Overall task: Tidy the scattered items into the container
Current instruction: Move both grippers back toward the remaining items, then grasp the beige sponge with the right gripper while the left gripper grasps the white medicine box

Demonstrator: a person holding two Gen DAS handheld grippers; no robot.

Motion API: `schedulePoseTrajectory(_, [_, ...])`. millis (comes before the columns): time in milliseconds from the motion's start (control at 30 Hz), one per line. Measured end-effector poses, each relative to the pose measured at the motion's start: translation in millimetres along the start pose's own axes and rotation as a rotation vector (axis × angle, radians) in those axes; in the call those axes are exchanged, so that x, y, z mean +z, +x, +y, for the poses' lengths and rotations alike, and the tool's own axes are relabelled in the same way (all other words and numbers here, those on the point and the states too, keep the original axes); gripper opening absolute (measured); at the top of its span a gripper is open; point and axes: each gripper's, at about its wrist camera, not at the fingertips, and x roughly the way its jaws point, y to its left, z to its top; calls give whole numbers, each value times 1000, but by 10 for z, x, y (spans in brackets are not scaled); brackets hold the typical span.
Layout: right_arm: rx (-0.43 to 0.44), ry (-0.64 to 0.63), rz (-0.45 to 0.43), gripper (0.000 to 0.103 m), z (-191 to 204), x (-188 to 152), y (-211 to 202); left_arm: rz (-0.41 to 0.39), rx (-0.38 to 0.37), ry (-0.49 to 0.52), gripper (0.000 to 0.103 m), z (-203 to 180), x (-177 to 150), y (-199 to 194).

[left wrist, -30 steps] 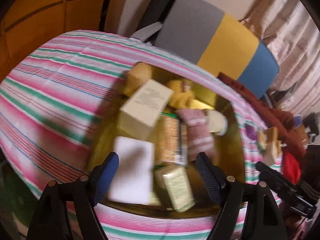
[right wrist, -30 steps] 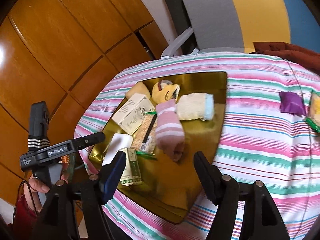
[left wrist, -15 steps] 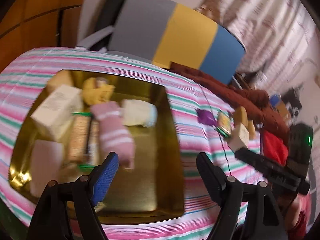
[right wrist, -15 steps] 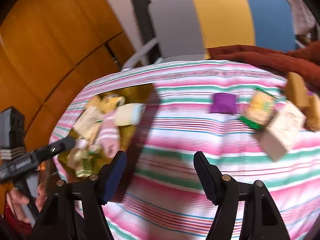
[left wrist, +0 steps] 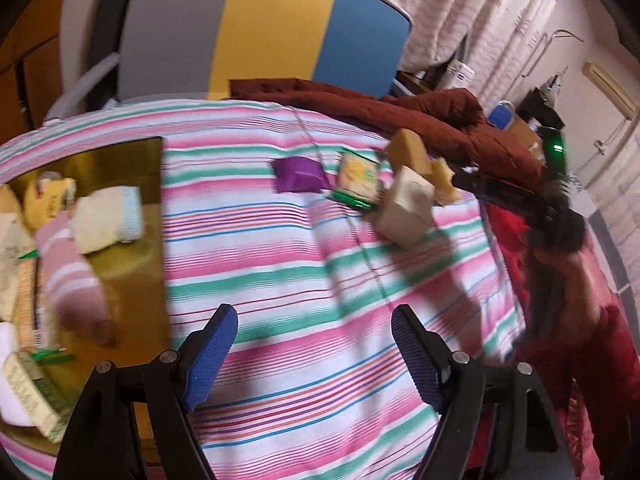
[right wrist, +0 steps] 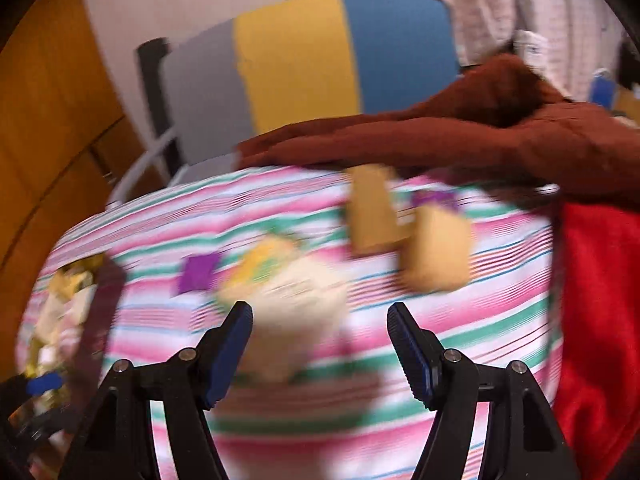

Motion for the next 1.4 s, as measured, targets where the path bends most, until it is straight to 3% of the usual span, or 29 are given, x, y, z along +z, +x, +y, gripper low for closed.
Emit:
schedulePoseTrajectory(167, [-14, 116, -15, 71, -568, 120, 220, 13, -45, 4, 80, -162, 50, 230])
schedulePoseTrajectory(233, [0, 157, -43, 77, -717, 118, 305, 21, -41, 17, 80, -239, 73, 330])
schedulePoseTrajectory(300, [17, 166, -27, 82, -752, 137, 429, 29, -36, 37, 81, -323, 99, 430])
schedulePoseTrajectory(567, [8, 106, 14, 82, -686, 248, 806, 44, -70, 97, 81, -685, 288, 771])
schedulePoseTrajectory(633, [42, 126, 54, 68, -729, 234, 901, 38, -77, 115, 81, -770, 349, 834])
schedulePoseTrajectory(667, [47, 131, 73, 54, -743, 226, 930, 33, -75, 124, 81, -812, 380, 868])
schedulePoseTrajectory(800, [96, 156, 63, 54, -777, 263, 807, 24, -58, 152, 81, -979, 533, 1037])
schedulePoseTrajectory(933, [54, 179, 80, 54, -789, 283, 653, 19, -19, 198, 81, -1111, 680, 1195])
schedulePoseTrajectory(1167, [70, 279, 113, 54, -1017, 244, 691, 39, 19, 292, 81, -1270, 832, 1487])
schedulePoseTrajectory(1267, [79, 266, 108, 54, -982, 261, 703, 45, 43, 328, 73, -1317, 816, 1585])
schedulePoseTrajectory(1333, [76, 246, 109, 54, -940, 265, 714, 36, 57, 337, 54, -1320, 782, 1604])
schedulePoseTrajectory(1400, [83, 241, 110, 54, -920, 276, 726, 27, 61, 356, 54, -1322, 726, 1616])
